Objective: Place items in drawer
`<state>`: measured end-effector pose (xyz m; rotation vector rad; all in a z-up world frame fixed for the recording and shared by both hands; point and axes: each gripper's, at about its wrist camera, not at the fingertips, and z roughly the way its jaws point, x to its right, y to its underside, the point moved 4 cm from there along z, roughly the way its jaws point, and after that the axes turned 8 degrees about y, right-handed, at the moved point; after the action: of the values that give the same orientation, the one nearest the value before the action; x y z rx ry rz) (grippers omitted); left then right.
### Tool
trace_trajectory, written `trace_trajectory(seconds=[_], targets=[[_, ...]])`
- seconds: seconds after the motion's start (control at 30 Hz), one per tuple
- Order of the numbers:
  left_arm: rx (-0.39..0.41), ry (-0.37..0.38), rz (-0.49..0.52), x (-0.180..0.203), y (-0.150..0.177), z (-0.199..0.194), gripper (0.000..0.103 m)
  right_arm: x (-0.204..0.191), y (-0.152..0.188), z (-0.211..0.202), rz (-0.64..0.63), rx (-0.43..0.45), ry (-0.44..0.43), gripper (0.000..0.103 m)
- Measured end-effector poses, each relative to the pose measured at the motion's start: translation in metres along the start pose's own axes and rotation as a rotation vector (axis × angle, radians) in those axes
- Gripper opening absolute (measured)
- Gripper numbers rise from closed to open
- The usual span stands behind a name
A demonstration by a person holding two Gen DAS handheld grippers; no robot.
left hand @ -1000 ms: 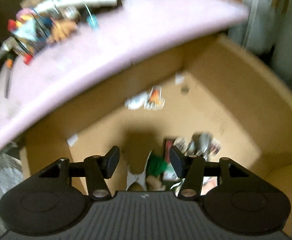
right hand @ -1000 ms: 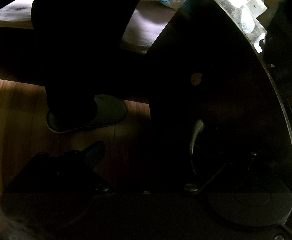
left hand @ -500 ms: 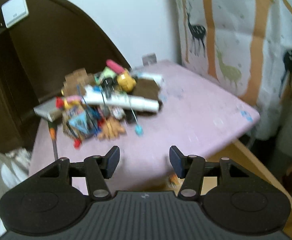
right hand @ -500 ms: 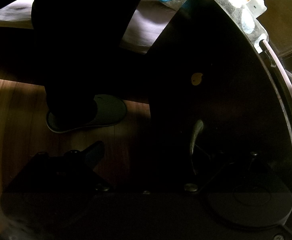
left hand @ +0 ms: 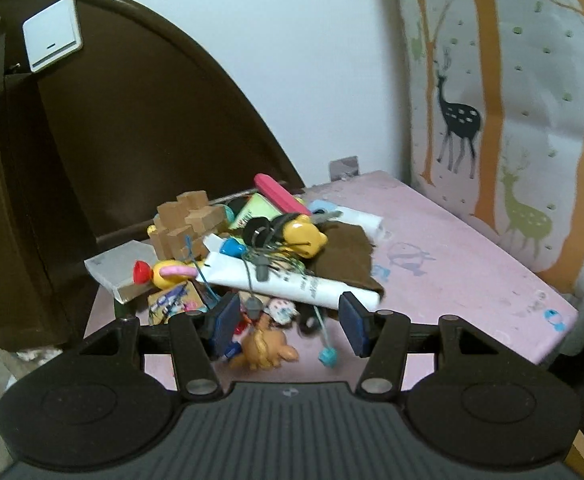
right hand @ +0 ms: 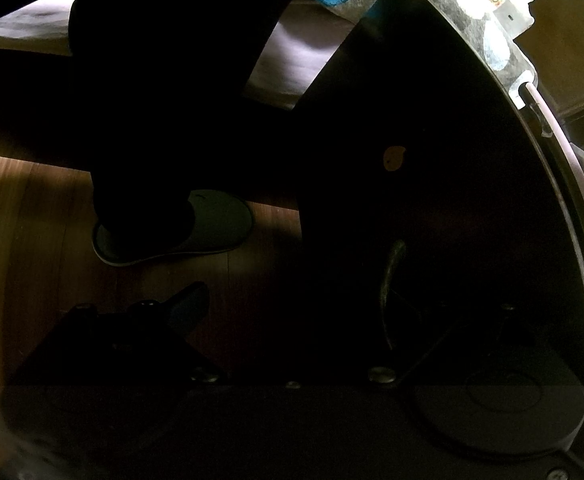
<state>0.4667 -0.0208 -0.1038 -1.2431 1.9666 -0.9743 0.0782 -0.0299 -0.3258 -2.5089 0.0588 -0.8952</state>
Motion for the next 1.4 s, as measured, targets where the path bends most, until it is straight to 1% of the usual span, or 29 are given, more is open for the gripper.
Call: trace_trajectory(seconds=[0.13, 0.2, 0.33, 0.4, 0.53, 0.63, 0.67, 0.7, 0.73, 0.77, 1.0, 1.4], targets=[[0.008, -0.003, -0.014, -0.009, -0.005, 0.01, 0.053, 0.0, 0.001, 0.0, -0.001, 0.002, 0.001, 0.096], [0.01, -0.008, -0.014, -0.012, -0.006, 0.014, 0.052, -0.001, 0.001, 0.0, -0.002, 0.003, 0.0, 0.096], [0.039, 0.006, -0.048, -0.018, -0.015, 0.018, 0.042, -0.002, 0.0, 0.001, -0.004, 0.004, 0.001, 0.097], [0.044, 0.005, -0.049, -0.02, -0.021, 0.023, 0.033, -0.002, 0.0, 0.0, -0.004, 0.004, 0.002, 0.097], [0.038, 0.011, -0.044, -0.023, -0.032, 0.038, 0.032, -0.003, 0.0, 0.0, -0.006, 0.006, 0.002, 0.097], [0.018, 0.029, -0.038, -0.023, -0.035, 0.048, 0.026, -0.003, 0.0, 0.0, -0.009, 0.008, 0.002, 0.097], [0.01, 0.038, -0.035, -0.023, -0.035, 0.05, 0.018, -0.003, 0.0, 0.0, -0.009, 0.009, 0.002, 0.097], [0.004, 0.044, -0.031, -0.022, -0.035, 0.051, 0.007, -0.003, 0.0, 0.0, -0.009, 0.009, 0.002, 0.097], [0.0, 0.048, -0.026, -0.021, -0.034, 0.051, 0.006, -0.003, 0.0, 0.0, -0.009, 0.009, 0.002, 0.097], [-0.004, 0.052, -0.021, -0.02, -0.034, 0.051, 0.001, -0.003, 0.0, 0.0, -0.01, 0.008, 0.001, 0.097], [0.041, 0.026, 0.039, -0.012, -0.041, 0.022, 0.0, -0.001, 0.0, 0.0, -0.007, 0.006, -0.001, 0.097], [0.141, -0.041, 0.108, -0.012, -0.089, -0.034, 0.0, 0.0, -0.001, 0.001, -0.013, 0.004, -0.003, 0.097]])
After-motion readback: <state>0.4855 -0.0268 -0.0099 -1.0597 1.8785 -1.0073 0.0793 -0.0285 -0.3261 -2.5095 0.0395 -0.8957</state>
